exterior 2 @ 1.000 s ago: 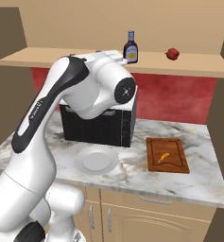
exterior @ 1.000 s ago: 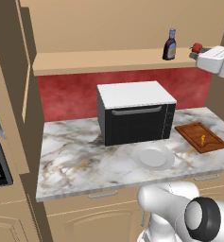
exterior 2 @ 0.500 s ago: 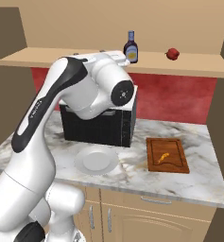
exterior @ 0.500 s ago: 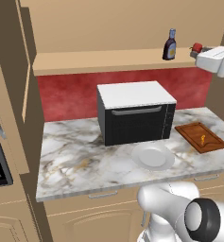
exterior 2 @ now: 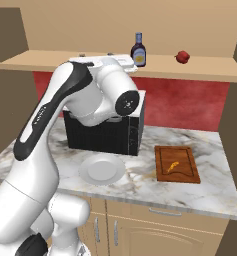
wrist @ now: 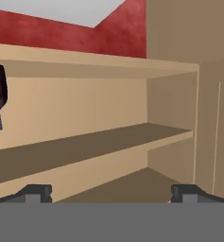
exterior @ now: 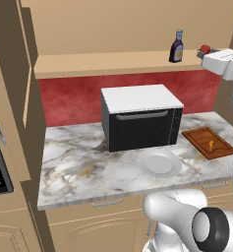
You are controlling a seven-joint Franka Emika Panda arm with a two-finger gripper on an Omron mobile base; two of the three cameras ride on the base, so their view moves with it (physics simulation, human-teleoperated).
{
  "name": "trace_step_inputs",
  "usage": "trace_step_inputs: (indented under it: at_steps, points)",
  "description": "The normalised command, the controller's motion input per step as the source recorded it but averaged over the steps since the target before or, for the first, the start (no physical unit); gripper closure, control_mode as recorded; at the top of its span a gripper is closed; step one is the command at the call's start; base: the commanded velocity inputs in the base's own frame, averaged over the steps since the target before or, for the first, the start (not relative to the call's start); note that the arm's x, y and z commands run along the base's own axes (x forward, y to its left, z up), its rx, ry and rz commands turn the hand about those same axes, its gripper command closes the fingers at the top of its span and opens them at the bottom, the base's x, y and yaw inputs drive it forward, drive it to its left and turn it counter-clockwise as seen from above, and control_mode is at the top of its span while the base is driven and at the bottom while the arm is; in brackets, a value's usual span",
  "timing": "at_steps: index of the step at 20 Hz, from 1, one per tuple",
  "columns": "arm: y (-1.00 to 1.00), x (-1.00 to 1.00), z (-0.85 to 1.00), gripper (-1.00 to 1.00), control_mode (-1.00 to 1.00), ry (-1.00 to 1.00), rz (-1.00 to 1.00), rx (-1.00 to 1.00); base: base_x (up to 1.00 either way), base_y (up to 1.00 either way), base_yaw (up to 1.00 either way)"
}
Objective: Pick the shrimp from the plate and place it on the cutting board. Then pick the condiment bottle from the cabinet and place it next to the cutting board.
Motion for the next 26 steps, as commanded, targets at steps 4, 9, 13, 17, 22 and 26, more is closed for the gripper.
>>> trace_step_inputs:
  at_steps: [4, 9, 13, 17, 22, 26]
  points:
    - [-0.02, 0.02, 0.00, -1.00, -1.00, -0.02, -0.01, 0.03, 0.00, 0.00, 0.00]
    - [-0.10, 0.05, 0.00, -1.00, -1.00, 0.00, 0.00, 0.00, 0.00, 0.00, 0.00]
    - [-0.15, 0.15, 0.01, -1.00, -1.00, 0.00, 0.00, 0.00, 0.00, 0.00, 0.00]
    - [-0.12, 0.09, 0.11, -1.00, -1.00, 0.00, 0.00, 0.00, 0.00, 0.00, 0.00]
    - [-0.05, 0.13, 0.08, -1.00, -1.00, 0.00, 0.00, 0.00, 0.00, 0.00, 0.00]
    - [-0.01, 0.12, 0.01, -1.00, -1.00, 0.00, 0.00, 0.00, 0.00, 0.00, 0.00]
